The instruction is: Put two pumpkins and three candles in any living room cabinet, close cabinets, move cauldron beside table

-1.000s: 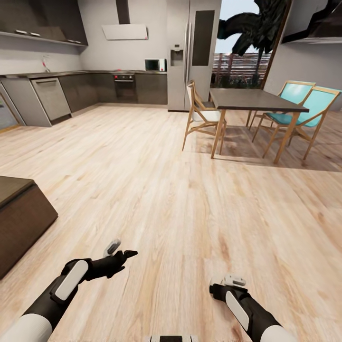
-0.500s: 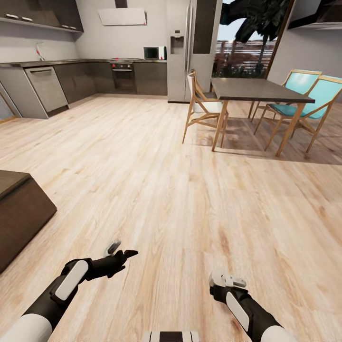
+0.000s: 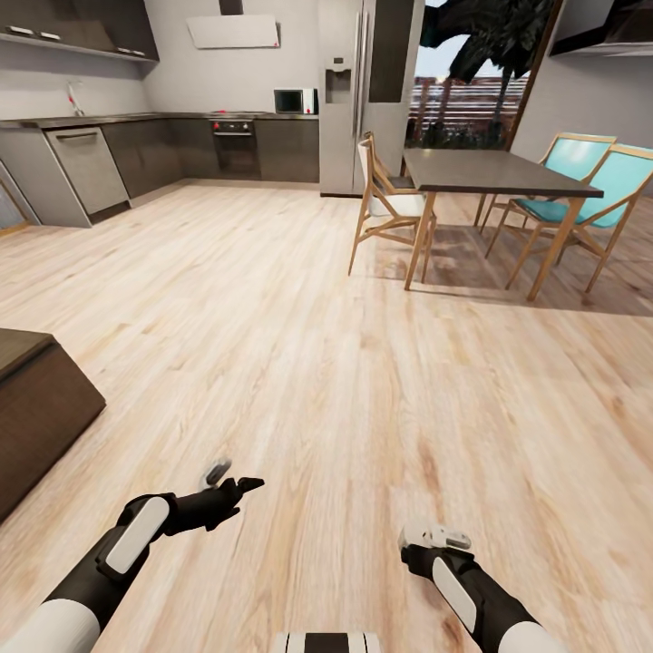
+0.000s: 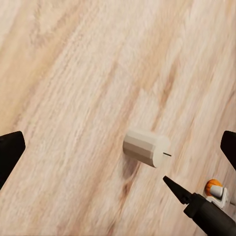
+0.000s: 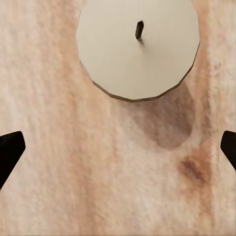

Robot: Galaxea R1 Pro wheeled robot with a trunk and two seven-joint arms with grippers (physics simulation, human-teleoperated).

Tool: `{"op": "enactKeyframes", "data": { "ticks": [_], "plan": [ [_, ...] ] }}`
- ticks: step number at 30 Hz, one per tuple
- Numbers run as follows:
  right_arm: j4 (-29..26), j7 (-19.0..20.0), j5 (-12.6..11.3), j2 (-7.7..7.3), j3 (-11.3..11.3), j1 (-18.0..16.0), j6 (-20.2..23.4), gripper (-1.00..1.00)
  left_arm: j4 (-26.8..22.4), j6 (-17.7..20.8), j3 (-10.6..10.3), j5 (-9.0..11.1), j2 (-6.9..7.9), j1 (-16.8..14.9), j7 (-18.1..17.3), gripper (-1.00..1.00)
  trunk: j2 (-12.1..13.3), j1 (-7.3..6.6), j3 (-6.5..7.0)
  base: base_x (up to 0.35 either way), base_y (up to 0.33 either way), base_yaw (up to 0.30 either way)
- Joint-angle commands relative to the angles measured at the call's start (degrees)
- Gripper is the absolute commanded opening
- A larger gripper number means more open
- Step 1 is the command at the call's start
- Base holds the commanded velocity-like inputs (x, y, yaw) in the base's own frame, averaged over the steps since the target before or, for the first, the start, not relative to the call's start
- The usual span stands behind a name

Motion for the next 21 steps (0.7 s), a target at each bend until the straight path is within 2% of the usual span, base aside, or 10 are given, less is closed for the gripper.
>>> {"op": "enactKeyframes", "data": {
  "ticks": [1,9,21],
  "plan": [
    [-0.13,-0.52,-0.56,-0.08,0.48,-0.02,0.2,1.0,0.0,0.07,-0.1,-0.24,-0.02,-0.03,-0.26,1.0,-0.02,-0.01,-0.05,0.029,-0.008,0.0],
    [-0.13,-0.52,-0.56,-0.07,0.48,0.0,0.18,1.0,-0.02,0.07,-0.19,-0.39,-0.14,-0.03,-0.26,1.0,-0.02,-0.01,-0.05,0.095,-0.111,0.0],
    [-0.13,-0.5,-0.56,0.0,0.48,-0.01,0.18,1.0,0.0,0.07,-0.19,-0.54,-0.22,-0.03,-0.25,1.0,-0.02,-0.01,-0.05,0.138,-0.008,0.0]
  ]
}}
